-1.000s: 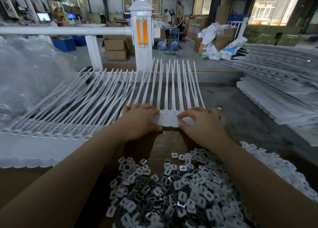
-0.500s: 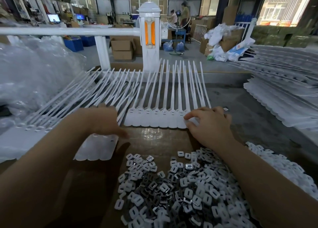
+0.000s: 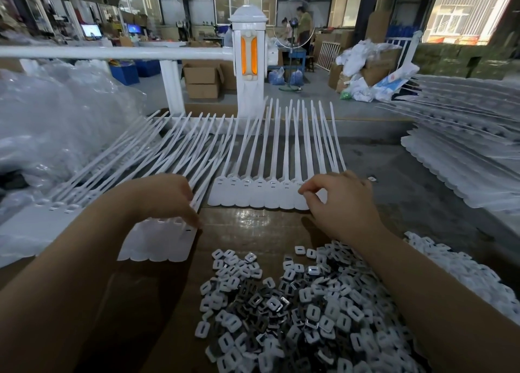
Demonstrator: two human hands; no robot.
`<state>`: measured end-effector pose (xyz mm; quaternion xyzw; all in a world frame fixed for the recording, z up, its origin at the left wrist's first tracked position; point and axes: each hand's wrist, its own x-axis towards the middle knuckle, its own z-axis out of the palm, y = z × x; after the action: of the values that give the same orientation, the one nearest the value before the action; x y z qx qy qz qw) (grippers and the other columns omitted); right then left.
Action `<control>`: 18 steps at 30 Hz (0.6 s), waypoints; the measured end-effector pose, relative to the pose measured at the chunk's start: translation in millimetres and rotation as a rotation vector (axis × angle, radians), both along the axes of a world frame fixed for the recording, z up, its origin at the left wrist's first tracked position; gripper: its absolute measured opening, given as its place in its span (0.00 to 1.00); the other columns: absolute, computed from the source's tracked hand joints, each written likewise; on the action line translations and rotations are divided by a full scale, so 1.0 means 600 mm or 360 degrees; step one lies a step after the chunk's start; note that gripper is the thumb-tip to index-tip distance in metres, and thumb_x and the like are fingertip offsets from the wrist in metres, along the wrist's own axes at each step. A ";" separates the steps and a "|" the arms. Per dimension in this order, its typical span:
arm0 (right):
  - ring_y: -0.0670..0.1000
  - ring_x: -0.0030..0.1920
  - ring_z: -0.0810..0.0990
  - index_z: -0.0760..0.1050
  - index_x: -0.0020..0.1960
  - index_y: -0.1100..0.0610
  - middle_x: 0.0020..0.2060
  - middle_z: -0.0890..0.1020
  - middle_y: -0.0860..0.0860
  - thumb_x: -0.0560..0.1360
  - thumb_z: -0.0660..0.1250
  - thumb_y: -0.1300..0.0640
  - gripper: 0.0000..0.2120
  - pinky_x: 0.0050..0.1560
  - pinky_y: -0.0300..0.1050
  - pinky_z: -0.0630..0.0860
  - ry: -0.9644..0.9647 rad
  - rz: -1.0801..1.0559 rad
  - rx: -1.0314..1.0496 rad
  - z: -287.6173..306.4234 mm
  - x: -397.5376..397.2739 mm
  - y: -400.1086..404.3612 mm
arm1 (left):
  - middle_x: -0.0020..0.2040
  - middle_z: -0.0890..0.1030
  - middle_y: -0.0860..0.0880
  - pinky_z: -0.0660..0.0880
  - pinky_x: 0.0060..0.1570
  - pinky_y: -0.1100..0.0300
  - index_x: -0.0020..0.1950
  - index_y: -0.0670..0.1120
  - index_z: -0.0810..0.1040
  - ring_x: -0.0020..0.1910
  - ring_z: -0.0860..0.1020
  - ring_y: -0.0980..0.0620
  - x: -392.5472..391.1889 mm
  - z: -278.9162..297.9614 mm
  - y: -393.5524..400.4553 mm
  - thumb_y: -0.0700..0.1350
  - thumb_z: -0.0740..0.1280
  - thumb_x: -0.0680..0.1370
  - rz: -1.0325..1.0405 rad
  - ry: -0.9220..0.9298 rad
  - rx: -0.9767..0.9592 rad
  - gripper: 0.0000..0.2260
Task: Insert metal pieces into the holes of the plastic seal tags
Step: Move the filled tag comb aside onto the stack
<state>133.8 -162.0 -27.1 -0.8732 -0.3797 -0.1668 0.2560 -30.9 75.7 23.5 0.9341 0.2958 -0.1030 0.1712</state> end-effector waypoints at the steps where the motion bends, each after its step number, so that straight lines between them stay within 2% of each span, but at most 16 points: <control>1: 0.47 0.55 0.72 0.80 0.49 0.41 0.47 0.82 0.39 0.77 0.64 0.50 0.07 0.52 0.45 0.54 -0.0002 0.0002 0.0008 0.000 0.001 0.000 | 0.51 0.82 0.40 0.78 0.42 0.57 0.57 0.39 0.80 0.44 0.81 0.46 -0.001 -0.001 0.002 0.51 0.77 0.70 0.0010 -0.0018 -0.0027 0.22; 4: 0.47 0.54 0.73 0.80 0.48 0.41 0.45 0.82 0.39 0.77 0.64 0.51 0.07 0.53 0.45 0.55 0.0004 0.0020 0.0029 -0.002 0.001 -0.001 | 0.49 0.83 0.43 0.78 0.43 0.56 0.55 0.42 0.81 0.43 0.81 0.47 -0.003 -0.003 0.015 0.49 0.77 0.69 0.0062 -0.0107 -0.0125 0.18; 7: 0.47 0.54 0.72 0.79 0.48 0.41 0.46 0.82 0.39 0.77 0.64 0.51 0.07 0.53 0.44 0.54 0.0003 0.0025 0.0015 -0.002 0.002 -0.002 | 0.41 0.84 0.45 0.76 0.35 0.59 0.49 0.44 0.82 0.35 0.79 0.50 -0.002 -0.006 0.023 0.46 0.77 0.69 0.0116 -0.0183 -0.0188 0.12; 9: 0.46 0.53 0.71 0.80 0.48 0.41 0.46 0.83 0.39 0.77 0.64 0.51 0.06 0.52 0.44 0.53 0.0004 0.0032 0.0015 -0.003 0.002 -0.001 | 0.37 0.83 0.46 0.74 0.32 0.60 0.44 0.45 0.83 0.33 0.78 0.51 0.003 -0.011 0.021 0.45 0.75 0.70 0.0152 -0.0225 -0.0114 0.06; 10: 0.46 0.53 0.71 0.80 0.48 0.42 0.47 0.83 0.40 0.77 0.64 0.51 0.06 0.52 0.44 0.52 0.0002 0.0034 0.0014 -0.004 0.002 -0.001 | 0.35 0.82 0.46 0.73 0.31 0.61 0.40 0.44 0.83 0.31 0.77 0.51 0.006 -0.014 0.019 0.46 0.74 0.71 0.0175 -0.0255 -0.0048 0.06; 12: 0.46 0.53 0.71 0.80 0.49 0.42 0.47 0.83 0.40 0.77 0.64 0.51 0.07 0.51 0.43 0.52 -0.0008 0.0033 0.0010 -0.005 0.003 0.000 | 0.28 0.76 0.47 0.70 0.29 0.62 0.34 0.42 0.79 0.27 0.73 0.52 0.012 -0.019 0.016 0.49 0.71 0.73 0.0251 -0.0308 0.0114 0.12; 14: 0.46 0.52 0.71 0.80 0.49 0.42 0.46 0.83 0.39 0.77 0.64 0.51 0.07 0.51 0.44 0.52 -0.0017 0.0033 0.0011 -0.006 0.005 0.000 | 0.28 0.74 0.48 0.72 0.36 0.60 0.33 0.42 0.76 0.29 0.72 0.51 0.013 -0.020 0.015 0.54 0.67 0.75 0.0305 -0.0312 0.0287 0.17; 16: 0.45 0.51 0.70 0.80 0.48 0.42 0.46 0.83 0.39 0.77 0.64 0.51 0.06 0.52 0.44 0.53 -0.0016 0.0032 0.0015 -0.006 0.005 0.001 | 0.35 0.77 0.46 0.75 0.50 0.52 0.37 0.42 0.76 0.36 0.76 0.47 0.010 -0.012 0.014 0.59 0.60 0.78 0.0352 -0.0347 0.0487 0.22; 18: 0.46 0.52 0.72 0.80 0.49 0.42 0.46 0.83 0.39 0.77 0.64 0.51 0.06 0.52 0.44 0.54 -0.0022 0.0032 0.0015 -0.006 0.005 0.001 | 0.43 0.77 0.44 0.71 0.61 0.44 0.41 0.42 0.78 0.43 0.77 0.44 0.007 0.003 0.009 0.58 0.55 0.80 0.0461 -0.0631 0.0677 0.23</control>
<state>137.1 -161.5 -30.7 -0.8671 -0.3893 -0.1720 0.2590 -26.4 81.2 25.3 0.8990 0.4015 0.1706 0.0394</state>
